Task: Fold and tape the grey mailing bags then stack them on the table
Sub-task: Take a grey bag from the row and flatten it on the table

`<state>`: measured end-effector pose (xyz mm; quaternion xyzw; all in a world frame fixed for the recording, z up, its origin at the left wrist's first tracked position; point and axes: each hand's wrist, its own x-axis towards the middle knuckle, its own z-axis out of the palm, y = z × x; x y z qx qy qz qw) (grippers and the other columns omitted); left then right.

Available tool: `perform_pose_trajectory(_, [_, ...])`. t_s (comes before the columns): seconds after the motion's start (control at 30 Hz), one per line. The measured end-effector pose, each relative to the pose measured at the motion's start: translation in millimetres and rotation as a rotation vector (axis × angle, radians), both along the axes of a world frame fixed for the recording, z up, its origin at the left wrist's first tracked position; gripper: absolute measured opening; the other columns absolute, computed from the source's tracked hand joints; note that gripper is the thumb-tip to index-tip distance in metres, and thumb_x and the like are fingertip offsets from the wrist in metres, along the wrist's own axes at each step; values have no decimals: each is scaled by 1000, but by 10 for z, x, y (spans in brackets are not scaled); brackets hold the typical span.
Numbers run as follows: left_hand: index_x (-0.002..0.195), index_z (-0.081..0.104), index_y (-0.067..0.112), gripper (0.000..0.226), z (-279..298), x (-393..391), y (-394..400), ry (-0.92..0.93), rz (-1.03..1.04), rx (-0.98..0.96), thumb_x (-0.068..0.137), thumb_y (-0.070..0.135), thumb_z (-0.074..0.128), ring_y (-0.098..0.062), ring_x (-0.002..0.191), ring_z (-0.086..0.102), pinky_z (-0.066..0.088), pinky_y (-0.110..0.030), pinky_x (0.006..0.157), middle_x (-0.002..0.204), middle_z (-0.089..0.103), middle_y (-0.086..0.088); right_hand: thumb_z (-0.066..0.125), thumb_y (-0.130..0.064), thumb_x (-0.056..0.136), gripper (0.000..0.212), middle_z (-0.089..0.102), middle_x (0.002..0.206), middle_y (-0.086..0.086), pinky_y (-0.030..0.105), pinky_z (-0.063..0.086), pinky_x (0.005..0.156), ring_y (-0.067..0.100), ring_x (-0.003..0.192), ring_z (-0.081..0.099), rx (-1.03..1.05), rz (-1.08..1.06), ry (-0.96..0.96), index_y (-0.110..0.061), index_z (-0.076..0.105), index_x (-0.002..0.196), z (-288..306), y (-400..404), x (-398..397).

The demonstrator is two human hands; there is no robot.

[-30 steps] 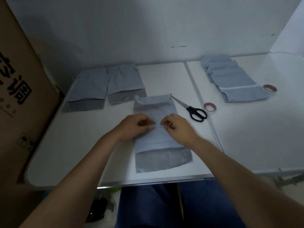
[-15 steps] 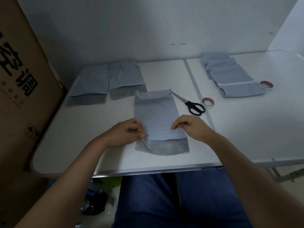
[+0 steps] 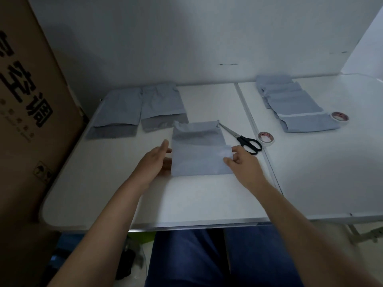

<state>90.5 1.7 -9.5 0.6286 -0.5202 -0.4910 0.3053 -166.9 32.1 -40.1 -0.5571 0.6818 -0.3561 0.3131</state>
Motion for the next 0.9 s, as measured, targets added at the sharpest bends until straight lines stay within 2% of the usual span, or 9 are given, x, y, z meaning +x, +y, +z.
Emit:
perform_pose_trajectory(0.07, [121, 53, 26, 40, -59, -1, 38, -74, -9, -46, 89, 48, 61, -16, 81, 71, 56, -33, 82, 96, 72, 0, 63, -20, 91, 37, 56, 81, -1, 17, 37, 58, 7, 68, 52, -19, -32, 4, -17, 49, 125, -20, -13, 43])
perform_pose_trajectory(0.1, [124, 48, 29, 43, -89, -8, 57, -111, -18, -73, 87, 40, 67, -16, 81, 70, 56, -34, 83, 93, 71, 1, 63, -19, 91, 43, 56, 82, 0, 17, 38, 58, 7, 68, 52, -42, -43, 5, -19, 45, 130, -28, -19, 56])
perform_pose_trajectory(0.17, [123, 45, 37, 45, -135, -34, 90, -170, -12, -125, 86, 33, 69, -17, 80, 68, 55, -34, 81, 87, 70, 1, 63, -17, 91, 47, 53, 81, 2, 21, 41, 59, 9, 67, 52, -78, -56, 2, -20, 41, 133, -31, -18, 89])
perform_pose_trajectory(0.27, [111, 53, 37, 26, -138, -91, 140, -251, 17, -190, 88, 28, 64, -15, 79, 65, 54, -31, 75, 86, 67, 2, 60, -14, 92, 41, 56, 81, 10, 34, 47, 63, 21, 70, 57, -131, -31, 113, -22, 42, 128, -40, -4, 131])
perform_pose_trajectory(0.37, [105, 59, 33, 15, -152, -120, 167, -317, 26, -237, 90, 30, 61, -11, 79, 62, 51, -26, 70, 90, 65, 4, 57, -16, 93, 33, 53, 92, 1, 30, 45, 65, 18, 80, 55, -155, 0, 240, -23, 49, 124, -75, -7, 137])
perform_pose_trajectory(0.43, [104, 63, 31, 13, -171, -127, 175, -371, 2, -258, 90, 30, 61, -10, 79, 60, 44, -17, 64, 89, 65, 5, 55, -16, 95, 27, 49, 96, -3, 30, 44, 65, 14, 78, 52, -174, 19, 329, -21, 57, 121, -130, -18, 132])
perform_pose_trajectory(0.53, [102, 70, 26, 14, -222, -152, 181, -440, -27, -314, 92, 23, 60, -9, 81, 59, 35, -3, 61, 93, 66, 3, 54, -13, 94, 25, 51, 98, 1, 33, 47, 63, 17, 75, 54, -226, 14, 386, -19, 65, 116, -201, -12, 147])
perform_pose_trajectory(0.77, [109, 73, 21, 21, -243, -197, 225, -484, -15, -398, 94, 19, 58, -3, 82, 54, 33, -3, 70, 97, 65, 3, 55, -7, 94, 25, 51, 95, 6, 32, 48, 57, 20, 76, 54, -301, -13, 513, -16, 67, 114, -240, -18, 145])
perform_pose_trajectory(0.9, [115, 71, 22, 23, -238, -212, 237, -504, -10, -396, 96, 21, 57, -7, 87, 56, 36, -12, 79, 103, 66, 0, 58, -2, 90, 26, 51, 97, 8, 29, 46, 56, 20, 78, 54, -316, -18, 541, -12, 67, 112, -247, -17, 151])
